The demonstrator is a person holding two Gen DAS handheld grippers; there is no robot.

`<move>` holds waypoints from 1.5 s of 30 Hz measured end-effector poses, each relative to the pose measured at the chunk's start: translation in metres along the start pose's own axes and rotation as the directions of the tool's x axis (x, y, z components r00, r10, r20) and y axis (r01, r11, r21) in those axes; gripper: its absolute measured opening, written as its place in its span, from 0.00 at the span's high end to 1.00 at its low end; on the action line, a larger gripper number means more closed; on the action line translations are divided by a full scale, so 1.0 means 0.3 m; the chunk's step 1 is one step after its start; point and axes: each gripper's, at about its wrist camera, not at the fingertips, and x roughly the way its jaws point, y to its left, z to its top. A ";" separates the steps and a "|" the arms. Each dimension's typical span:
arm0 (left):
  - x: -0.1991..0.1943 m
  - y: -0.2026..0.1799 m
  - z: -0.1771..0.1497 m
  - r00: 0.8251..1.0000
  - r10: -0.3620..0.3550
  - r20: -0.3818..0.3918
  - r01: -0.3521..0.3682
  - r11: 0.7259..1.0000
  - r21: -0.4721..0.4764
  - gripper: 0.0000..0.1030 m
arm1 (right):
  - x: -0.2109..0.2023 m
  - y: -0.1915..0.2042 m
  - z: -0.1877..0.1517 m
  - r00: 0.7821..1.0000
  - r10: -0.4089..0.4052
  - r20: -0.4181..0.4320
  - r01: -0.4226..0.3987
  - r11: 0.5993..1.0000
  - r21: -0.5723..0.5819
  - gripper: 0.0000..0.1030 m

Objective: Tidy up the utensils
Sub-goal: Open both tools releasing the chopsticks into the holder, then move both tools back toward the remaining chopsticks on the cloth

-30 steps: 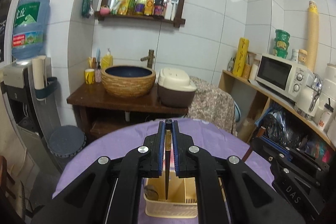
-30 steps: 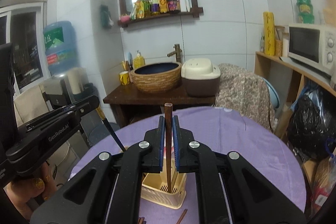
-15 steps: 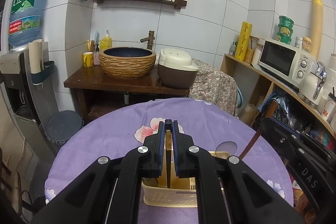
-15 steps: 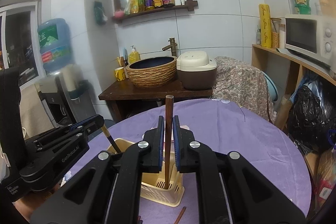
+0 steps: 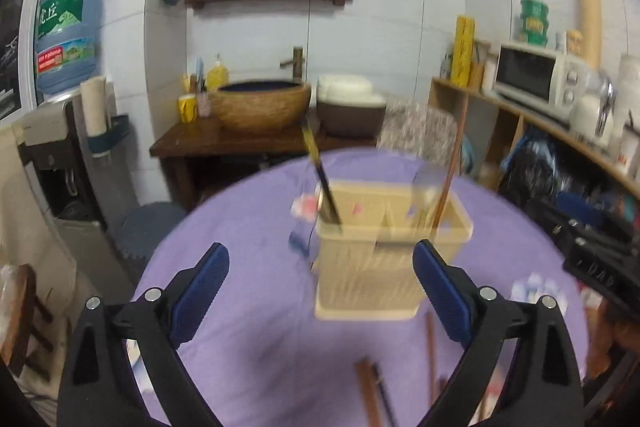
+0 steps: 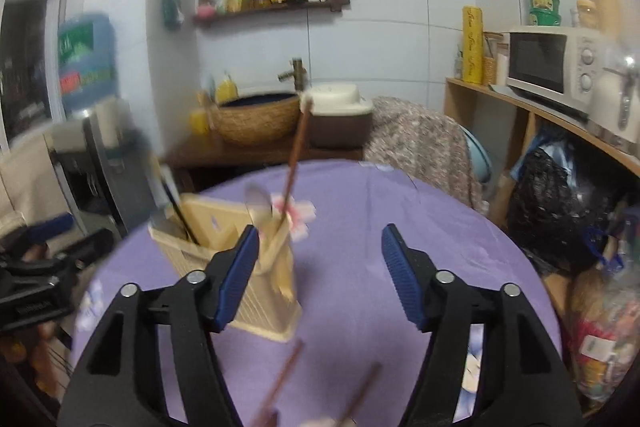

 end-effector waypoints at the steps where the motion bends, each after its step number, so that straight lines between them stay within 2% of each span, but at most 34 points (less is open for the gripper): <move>1: 0.005 0.006 -0.041 0.999 0.003 -0.035 -0.003 1.000 0.007 0.11 | 0.004 -0.004 -0.058 0.998 -0.039 -0.045 0.038 0.999 -0.025 0.35; 3: 0.024 0.006 -0.142 0.994 0.018 -0.112 -0.016 1.000 0.017 0.20 | 0.020 -0.018 -0.156 0.988 -0.089 -0.129 0.084 0.995 -0.044 0.35; 5: 0.043 0.004 -0.222 0.984 0.020 -0.178 -0.017 1.000 0.018 0.35 | 0.035 -0.034 -0.247 0.972 -0.100 -0.211 0.095 0.995 -0.033 0.35; 7: 0.057 0.004 -0.286 0.972 0.002 -0.234 -0.001 1.000 0.005 0.41 | 0.042 -0.036 -0.323 0.956 -0.104 -0.274 0.100 0.995 -0.028 0.35; 9: 0.073 -0.004 -0.334 0.959 -0.019 -0.282 0.020 1.000 -0.001 0.45 | 0.037 -0.027 -0.377 0.947 -0.095 -0.306 0.090 0.996 -0.029 0.35; 14: 0.084 -0.013 -0.398 0.944 -0.036 -0.328 0.034 0.999 -0.010 0.52 | 0.013 0.001 -0.437 0.942 -0.083 -0.326 0.078 0.997 -0.027 0.34; 25: 0.068 -0.072 -0.485 0.921 -0.102 -0.375 0.095 0.995 -0.039 0.56 | 0.005 0.043 -0.514 0.930 -0.062 -0.361 0.059 0.998 -0.020 0.33; 31: 0.074 -0.093 -0.500 0.917 -0.092 -0.387 0.091 0.996 -0.021 0.59 | -0.010 0.050 -0.512 0.933 -0.065 -0.353 0.061 0.998 -0.023 0.33; 39: 0.072 -0.095 -0.499 0.916 -0.075 -0.395 0.081 0.997 -0.003 0.59 | -0.006 0.051 -0.519 0.924 -0.076 -0.374 0.068 0.997 -0.034 0.32; 45: 0.085 -0.095 -0.491 0.916 -0.069 -0.394 0.076 0.997 0.000 0.59 | -0.008 0.060 -0.517 0.925 -0.074 -0.372 0.064 0.997 -0.039 0.32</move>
